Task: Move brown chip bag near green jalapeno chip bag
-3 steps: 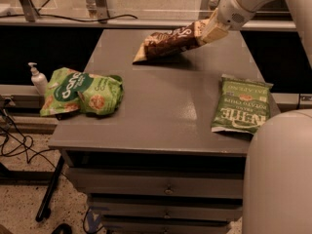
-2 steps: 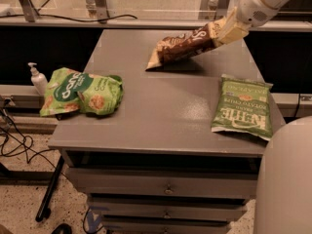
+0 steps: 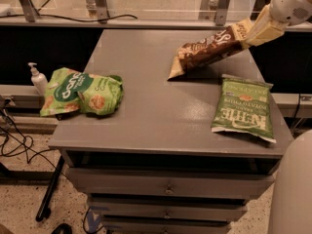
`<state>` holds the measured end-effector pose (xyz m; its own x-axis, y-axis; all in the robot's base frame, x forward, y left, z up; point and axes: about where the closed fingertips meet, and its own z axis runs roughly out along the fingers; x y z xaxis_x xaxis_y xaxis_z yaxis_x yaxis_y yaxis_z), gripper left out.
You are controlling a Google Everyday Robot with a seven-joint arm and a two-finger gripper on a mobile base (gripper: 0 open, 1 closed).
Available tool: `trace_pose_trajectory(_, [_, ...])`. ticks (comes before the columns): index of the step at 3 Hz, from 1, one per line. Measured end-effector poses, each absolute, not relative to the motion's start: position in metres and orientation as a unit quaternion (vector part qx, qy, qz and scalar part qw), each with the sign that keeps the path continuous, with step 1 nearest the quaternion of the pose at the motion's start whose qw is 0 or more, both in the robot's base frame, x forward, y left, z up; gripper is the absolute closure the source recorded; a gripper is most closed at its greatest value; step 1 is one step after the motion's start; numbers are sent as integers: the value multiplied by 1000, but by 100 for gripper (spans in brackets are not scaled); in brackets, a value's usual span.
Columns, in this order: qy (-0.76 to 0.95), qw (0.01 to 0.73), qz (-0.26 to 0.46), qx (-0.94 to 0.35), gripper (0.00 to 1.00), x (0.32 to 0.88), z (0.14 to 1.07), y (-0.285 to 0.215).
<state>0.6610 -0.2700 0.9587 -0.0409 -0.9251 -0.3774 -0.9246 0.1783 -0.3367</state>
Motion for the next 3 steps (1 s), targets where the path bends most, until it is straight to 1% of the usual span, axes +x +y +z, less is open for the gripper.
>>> trace_pose_trajectory(2, [721,250,-4,-646,100,646,952,-313])
trace_pose_trajectory(3, [725,248,-7,-643,83,645,947,-328])
